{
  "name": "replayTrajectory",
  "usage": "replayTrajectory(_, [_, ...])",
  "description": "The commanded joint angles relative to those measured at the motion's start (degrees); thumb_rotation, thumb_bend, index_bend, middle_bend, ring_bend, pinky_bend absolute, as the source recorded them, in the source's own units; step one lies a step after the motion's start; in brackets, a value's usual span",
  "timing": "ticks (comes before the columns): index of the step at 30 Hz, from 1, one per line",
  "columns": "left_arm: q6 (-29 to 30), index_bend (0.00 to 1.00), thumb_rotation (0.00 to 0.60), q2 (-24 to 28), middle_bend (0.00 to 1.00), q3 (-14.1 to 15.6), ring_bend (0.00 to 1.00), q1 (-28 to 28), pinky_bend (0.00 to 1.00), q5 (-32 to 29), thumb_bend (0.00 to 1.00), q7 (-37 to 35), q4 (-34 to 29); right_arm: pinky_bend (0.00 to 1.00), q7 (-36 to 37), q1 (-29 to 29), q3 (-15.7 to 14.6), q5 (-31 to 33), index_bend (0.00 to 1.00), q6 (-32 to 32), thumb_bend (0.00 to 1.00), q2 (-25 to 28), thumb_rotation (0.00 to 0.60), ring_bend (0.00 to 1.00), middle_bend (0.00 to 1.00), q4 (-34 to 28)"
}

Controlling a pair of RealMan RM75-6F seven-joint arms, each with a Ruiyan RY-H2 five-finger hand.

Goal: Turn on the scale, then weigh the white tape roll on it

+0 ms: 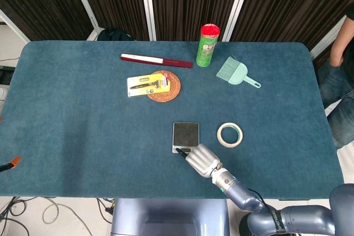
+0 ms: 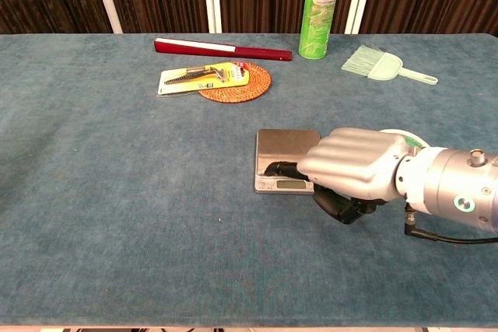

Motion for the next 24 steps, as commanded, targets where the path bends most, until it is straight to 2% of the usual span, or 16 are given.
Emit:
replayTrajectory(1, [0.0, 0.00, 0.600, 0.0, 0.00, 0.0, 0.00, 0.0, 0.00, 0.0, 0.03, 0.0, 0.0, 0.76, 0.0, 0.4, -0.3, 0.2, 0.06, 0.2, 0.82, -0.4, 0.600, 0.83, 0.76, 0.2])
replayTrajectory(24, [-0.2, 0.00, 0.600, 0.0, 0.00, 0.0, 0.00, -0.1, 0.00, -0.2, 0.03, -0.1, 0.1, 0.76, -1.1, 3.6, -2.2, 4.5, 0.06, 1.9, 0.81, -2.1, 0.600, 0.83, 0.76, 1.4])
